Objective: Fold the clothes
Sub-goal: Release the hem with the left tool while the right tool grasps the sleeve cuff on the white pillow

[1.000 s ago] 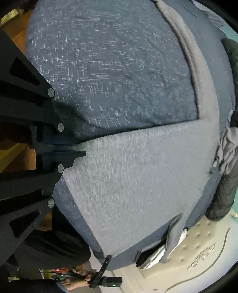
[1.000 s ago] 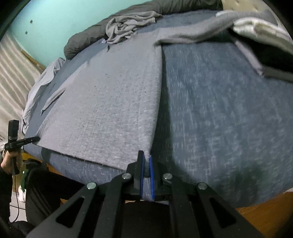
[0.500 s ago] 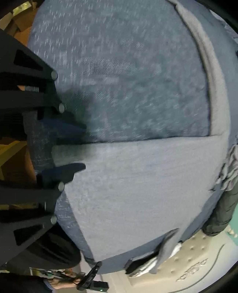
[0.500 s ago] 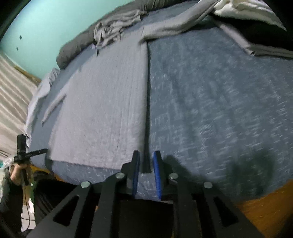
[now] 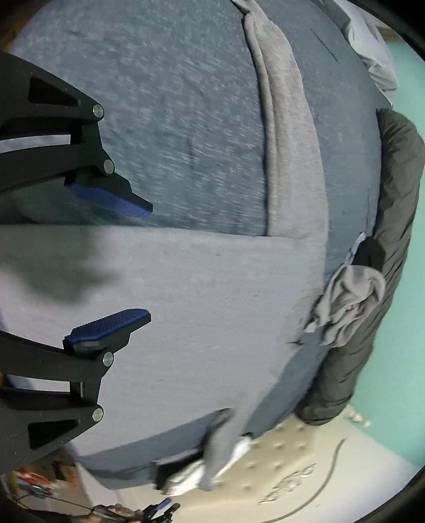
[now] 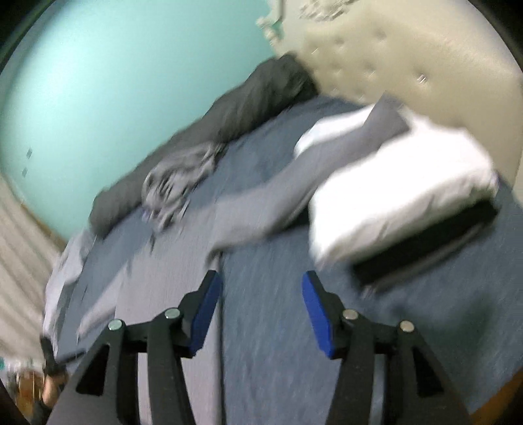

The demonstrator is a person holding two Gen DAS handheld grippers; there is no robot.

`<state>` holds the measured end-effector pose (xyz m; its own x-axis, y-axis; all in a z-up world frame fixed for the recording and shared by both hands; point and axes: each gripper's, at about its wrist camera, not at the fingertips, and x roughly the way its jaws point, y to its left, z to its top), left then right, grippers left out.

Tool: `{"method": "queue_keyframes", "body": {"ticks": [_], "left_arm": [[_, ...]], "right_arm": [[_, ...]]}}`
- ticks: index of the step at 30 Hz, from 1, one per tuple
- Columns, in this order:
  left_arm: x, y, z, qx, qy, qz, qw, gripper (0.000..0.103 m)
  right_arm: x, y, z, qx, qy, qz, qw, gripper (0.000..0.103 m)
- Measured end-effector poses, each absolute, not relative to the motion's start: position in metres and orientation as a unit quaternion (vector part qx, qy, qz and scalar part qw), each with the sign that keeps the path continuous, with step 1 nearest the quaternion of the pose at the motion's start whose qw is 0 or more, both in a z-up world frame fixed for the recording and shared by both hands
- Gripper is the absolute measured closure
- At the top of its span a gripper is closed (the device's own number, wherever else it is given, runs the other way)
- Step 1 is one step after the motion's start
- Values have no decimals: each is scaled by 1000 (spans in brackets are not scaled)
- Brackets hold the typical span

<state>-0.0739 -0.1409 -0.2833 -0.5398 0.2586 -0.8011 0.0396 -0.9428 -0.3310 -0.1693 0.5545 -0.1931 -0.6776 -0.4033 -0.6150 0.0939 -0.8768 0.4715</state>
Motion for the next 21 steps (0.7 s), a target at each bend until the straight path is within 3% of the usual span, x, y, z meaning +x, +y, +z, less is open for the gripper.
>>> {"method": "queue_keyframes", "body": {"ticks": [4,14,21], "left_arm": [[-93,-135,-291,-455,-174,872,43,40],[-121,-128,-323,-430,-178,885,11,37],[-130,-130,-345,-435,-195,879,4,36]], "right_arm": [[-219,584,-176,361,-246,-896,83,40],[-291,644,-181,363,-273,-891,-19,37],[-322,656,-196,384,-276,-880,-36,35]]}}
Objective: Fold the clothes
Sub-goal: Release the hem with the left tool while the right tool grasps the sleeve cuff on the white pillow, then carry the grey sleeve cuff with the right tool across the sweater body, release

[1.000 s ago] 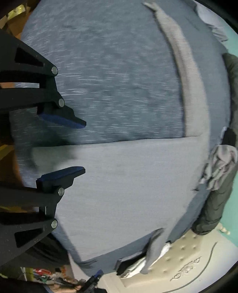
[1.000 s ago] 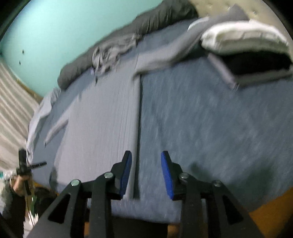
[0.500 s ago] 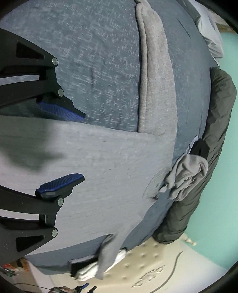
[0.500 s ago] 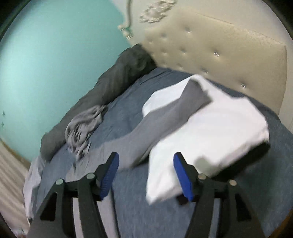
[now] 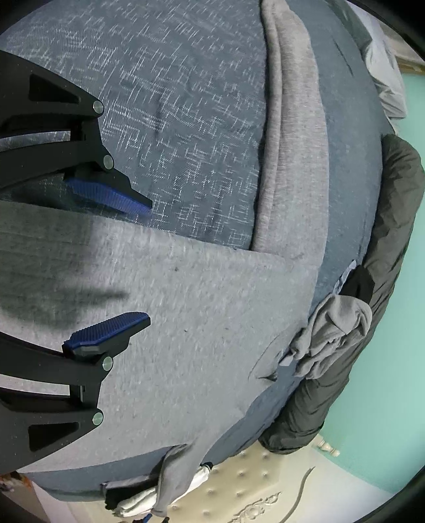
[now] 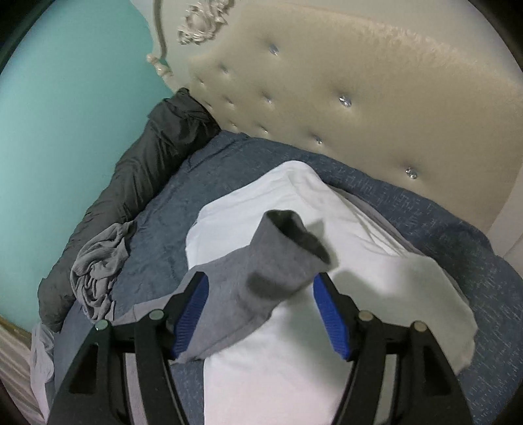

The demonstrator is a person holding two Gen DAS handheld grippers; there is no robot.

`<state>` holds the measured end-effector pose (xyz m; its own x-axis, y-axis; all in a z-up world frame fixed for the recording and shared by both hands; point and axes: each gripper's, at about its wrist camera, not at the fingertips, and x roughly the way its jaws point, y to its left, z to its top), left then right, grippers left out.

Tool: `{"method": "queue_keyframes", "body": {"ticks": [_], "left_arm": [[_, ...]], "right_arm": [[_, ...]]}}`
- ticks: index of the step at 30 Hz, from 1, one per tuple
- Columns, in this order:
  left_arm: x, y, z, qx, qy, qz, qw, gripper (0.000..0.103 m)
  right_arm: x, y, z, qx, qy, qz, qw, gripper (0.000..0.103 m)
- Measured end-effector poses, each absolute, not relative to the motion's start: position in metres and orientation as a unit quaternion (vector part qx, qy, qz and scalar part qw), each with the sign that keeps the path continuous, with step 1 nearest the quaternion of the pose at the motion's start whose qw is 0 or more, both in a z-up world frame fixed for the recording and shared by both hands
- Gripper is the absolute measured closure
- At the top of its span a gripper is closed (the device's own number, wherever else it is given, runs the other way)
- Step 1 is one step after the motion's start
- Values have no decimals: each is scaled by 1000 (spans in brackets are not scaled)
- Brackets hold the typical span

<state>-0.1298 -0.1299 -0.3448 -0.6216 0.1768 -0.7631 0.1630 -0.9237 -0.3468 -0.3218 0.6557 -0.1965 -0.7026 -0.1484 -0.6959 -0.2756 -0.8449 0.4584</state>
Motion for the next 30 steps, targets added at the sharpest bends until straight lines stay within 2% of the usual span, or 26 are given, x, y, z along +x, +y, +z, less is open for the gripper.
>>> {"method": "queue_keyframes", "body": {"ticks": [7,8,9,11,14,21,30], "left_arm": [[-129,-129,-347,-436,-198,878,8,36],[-128,-129,-347,-435,-197,879,8,36],[-128,-129,-347,-435,-194,879,7,36],[-128,-130,-348,-435,-191,880,6,36],[-128,-131,-349,-435,-193,879,6,36],[-124,-133,-350,-433,-200,879,6,36],[-116,-136,-346,-427,-201,882,12,36]], "right_arm": [[-344,659,-212,-407,265,872,65,35],[-344,658,-212,-405,259,874,69,38],[-345,657,-212,-404,253,876,73,44],[-346,652,-211,-402,231,883,71,80],[-343,644,-202,-388,199,897,73,97],[-340,617,-139,-311,147,938,51,100],[-339,545,-46,-249,115,961,-36,100]]}}
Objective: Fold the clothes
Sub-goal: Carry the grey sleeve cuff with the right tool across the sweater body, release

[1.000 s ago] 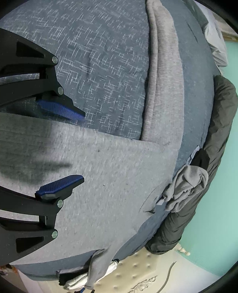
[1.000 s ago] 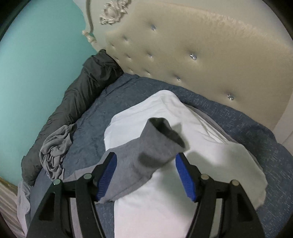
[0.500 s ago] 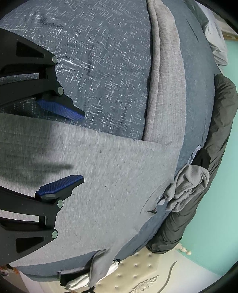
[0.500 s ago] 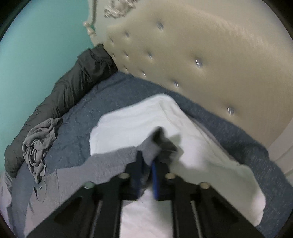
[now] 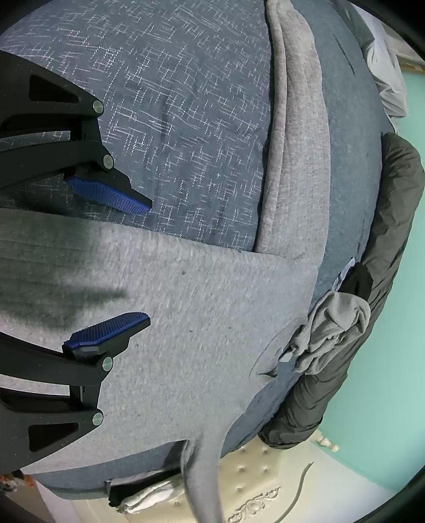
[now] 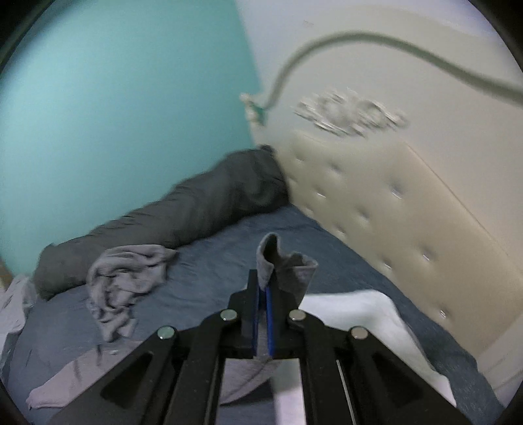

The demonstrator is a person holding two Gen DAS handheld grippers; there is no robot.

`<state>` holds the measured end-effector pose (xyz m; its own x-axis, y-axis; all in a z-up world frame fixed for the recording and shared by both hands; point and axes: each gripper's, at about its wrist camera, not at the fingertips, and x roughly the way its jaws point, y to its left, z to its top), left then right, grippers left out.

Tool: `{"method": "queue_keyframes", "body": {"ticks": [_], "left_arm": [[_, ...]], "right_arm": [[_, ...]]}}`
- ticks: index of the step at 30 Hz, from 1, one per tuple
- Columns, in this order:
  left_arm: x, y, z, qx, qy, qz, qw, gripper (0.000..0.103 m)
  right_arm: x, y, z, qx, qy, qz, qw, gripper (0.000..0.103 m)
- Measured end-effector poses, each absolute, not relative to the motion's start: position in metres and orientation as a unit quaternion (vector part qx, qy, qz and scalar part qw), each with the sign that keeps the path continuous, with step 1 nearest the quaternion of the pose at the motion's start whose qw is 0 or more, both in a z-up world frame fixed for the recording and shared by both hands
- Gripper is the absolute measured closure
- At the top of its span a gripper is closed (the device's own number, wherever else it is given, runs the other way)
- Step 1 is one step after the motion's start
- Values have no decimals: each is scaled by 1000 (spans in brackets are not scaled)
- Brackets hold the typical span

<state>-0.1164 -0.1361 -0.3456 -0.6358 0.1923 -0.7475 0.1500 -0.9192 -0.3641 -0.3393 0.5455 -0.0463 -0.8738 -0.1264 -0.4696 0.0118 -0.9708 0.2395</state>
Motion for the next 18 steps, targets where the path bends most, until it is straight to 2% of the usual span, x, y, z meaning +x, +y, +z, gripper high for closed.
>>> {"method": "queue_keyframes", "body": {"ticks": [9,14,18], "left_arm": [[-101,-133,-336,-416,-194,888,31,36],[-91,-138,-331,-412,-190,890,34,36],[-82,-147,-328,-407,-193,892,34,36]], "right_arm": [[-321,368,25,232,-48,-948,211,100],[-294,262,24,255,-21,-920,297,100],[-268,188,-2,279,8,-891,358,100]]}}
